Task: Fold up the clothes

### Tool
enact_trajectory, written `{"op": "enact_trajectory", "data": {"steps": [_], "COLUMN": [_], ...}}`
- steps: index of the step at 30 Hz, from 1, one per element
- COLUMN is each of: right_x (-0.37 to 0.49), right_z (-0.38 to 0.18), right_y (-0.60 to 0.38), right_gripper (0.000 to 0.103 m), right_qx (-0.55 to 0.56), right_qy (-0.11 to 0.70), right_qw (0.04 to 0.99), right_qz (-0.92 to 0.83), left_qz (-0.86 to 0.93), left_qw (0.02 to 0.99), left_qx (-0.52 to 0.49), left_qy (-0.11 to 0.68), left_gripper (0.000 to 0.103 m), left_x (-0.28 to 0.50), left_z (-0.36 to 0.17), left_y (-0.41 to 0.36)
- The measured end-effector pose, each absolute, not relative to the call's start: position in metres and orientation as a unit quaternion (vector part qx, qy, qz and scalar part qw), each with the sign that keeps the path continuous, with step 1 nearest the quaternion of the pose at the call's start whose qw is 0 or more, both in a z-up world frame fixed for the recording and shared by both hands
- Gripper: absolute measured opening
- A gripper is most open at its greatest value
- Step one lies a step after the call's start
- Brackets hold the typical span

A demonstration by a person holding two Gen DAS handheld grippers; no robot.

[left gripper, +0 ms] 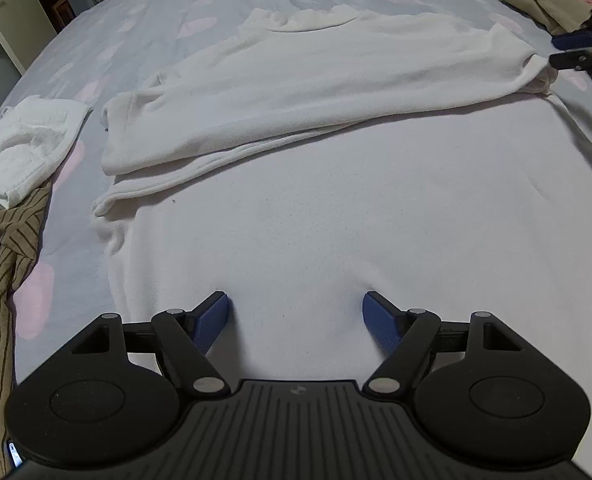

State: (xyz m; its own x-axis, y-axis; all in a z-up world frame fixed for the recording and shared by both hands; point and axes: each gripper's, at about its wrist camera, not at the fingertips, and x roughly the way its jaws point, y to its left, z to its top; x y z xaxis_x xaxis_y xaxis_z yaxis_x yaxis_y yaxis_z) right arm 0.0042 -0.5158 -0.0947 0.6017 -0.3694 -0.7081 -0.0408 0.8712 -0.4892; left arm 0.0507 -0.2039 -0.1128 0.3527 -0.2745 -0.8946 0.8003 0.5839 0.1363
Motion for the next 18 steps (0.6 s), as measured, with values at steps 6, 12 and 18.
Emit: {"op": "enact_trajectory", "data": {"steps": [6,12,18], "right_x": [-0.001,-0.014,-0.022], "right_z": [-0.104,-0.097,-0.108], "right_y": [-0.514,-0.511,-0.508], "right_gripper": [0.002,0.001,0.001], "right_qx": [-0.238,-0.237,-0.234], "right_qy": [0.451,0.441,0.456], "right_qw": [0.856,0.862,0.855], "right_qz": [-0.085,-0.086,-0.078], "left_qz": [-0.344,-0.335,-0.337], "left_qw": [0.77,0.774,0.773], "left_qx": [0.292,0.294,0.306], "left_qy": [0.45,0.45,0.441], "left_gripper": [0.071,0.07,0.069], "left_x": [0.048,0.045,0.037], "left_z": [-0.108,-0.103,-0.099], "left_y": [-0.189,-0.171,-0.161]}}
